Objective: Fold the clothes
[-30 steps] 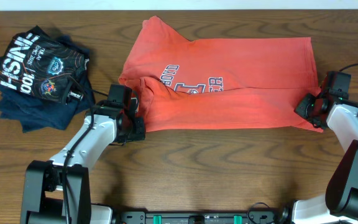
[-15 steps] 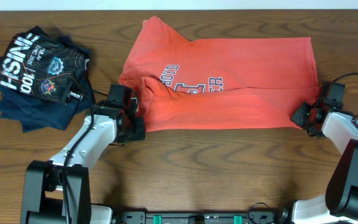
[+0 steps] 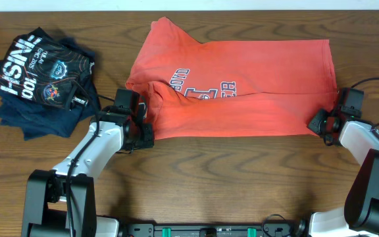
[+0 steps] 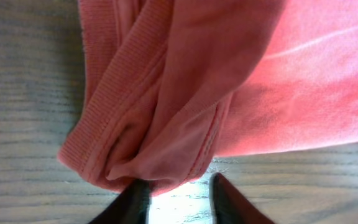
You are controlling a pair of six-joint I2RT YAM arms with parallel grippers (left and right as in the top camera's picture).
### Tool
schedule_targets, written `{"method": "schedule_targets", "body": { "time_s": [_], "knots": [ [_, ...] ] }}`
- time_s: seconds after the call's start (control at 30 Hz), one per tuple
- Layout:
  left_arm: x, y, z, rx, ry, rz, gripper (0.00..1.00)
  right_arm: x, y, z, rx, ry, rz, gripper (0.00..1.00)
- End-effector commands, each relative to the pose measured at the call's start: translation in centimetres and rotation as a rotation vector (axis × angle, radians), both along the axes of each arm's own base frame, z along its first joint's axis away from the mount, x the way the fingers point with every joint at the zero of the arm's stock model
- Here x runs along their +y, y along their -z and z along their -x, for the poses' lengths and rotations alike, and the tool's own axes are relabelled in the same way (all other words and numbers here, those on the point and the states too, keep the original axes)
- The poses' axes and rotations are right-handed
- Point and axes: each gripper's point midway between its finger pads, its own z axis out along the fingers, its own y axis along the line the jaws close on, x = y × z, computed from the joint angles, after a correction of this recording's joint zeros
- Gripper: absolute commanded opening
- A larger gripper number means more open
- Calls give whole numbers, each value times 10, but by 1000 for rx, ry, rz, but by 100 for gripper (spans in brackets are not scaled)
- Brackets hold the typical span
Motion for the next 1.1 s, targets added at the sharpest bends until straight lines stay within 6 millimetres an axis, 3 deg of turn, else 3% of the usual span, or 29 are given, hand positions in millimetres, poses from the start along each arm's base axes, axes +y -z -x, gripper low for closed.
{"method": "schedule_targets", "body": {
  "time_s": [0.0,0.1,0.23,0.43,0.53,0.8,0.93,1.0,1.07],
  "knots": [
    [3,4,2,7,9,-21,23,-2,16,20,77,0,26,1],
    [14,5,1,-1,-2,-84,6,-2,16,20,77,0,26,1],
    [35,6,-2,-18,-23,-206,6,-2,16,20,77,-1,27,1],
    [47,4,-5,-30,-32,-275,6,-4,16,22,84,8,33,1],
    [63,1,-9,-52,-50,-370,6,-8,17,24,91,23,39,1],
    [85,-18,-47,-226,-120,-500,6,-10,17,26,94,29,38,1],
    [100,-28,-57,-282,-162,-594,6,-10,17,26,94,29,38,1],
    [99,-27,-53,-266,-155,-587,6,-10,17,26,94,29,38,1],
    [86,-17,-41,-202,-118,-507,6,-10,17,26,94,29,38,1]
  ]
}}
